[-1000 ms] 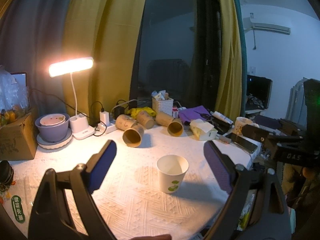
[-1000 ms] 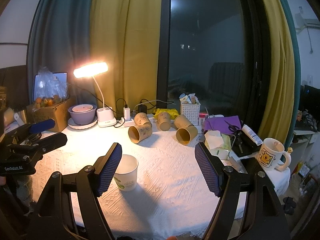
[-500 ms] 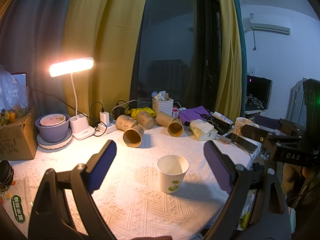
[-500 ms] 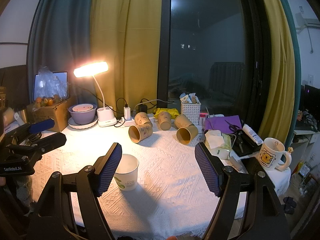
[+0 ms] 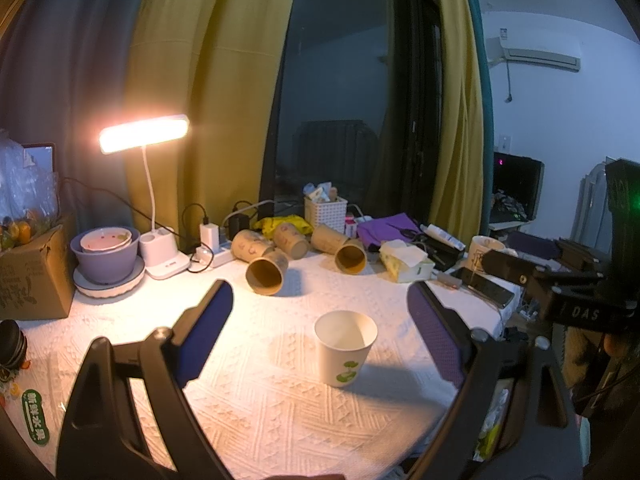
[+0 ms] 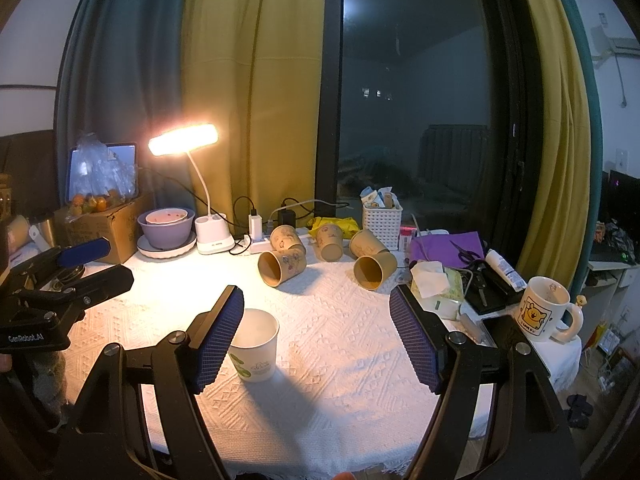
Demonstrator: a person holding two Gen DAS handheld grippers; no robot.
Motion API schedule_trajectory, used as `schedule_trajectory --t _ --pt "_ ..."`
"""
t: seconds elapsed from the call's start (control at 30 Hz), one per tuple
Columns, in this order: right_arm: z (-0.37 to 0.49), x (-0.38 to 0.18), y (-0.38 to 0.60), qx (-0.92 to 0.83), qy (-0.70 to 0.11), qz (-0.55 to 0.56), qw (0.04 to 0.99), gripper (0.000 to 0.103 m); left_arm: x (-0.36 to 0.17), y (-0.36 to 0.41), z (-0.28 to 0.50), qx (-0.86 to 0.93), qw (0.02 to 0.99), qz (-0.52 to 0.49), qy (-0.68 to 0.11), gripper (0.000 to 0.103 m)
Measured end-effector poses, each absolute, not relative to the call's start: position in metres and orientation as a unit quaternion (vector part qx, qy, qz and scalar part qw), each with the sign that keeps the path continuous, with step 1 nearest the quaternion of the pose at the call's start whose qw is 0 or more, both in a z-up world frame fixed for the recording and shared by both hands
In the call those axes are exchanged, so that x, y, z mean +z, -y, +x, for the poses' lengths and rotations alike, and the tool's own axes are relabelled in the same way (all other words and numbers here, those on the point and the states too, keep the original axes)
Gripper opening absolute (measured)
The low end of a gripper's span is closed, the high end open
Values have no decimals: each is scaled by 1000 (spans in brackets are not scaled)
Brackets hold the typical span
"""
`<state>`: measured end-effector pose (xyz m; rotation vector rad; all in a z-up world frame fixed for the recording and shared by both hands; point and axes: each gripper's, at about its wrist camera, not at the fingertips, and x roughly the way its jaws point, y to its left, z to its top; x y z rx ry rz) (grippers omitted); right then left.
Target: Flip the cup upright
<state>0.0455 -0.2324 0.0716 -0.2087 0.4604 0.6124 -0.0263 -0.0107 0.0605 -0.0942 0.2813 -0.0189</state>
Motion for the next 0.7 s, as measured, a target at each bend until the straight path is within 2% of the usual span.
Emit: schedule_trajectory --t 0.7 --pt "47 72 233 298 -225 -101 922 78 58 17 -30 -34 990 -43 -133 90"
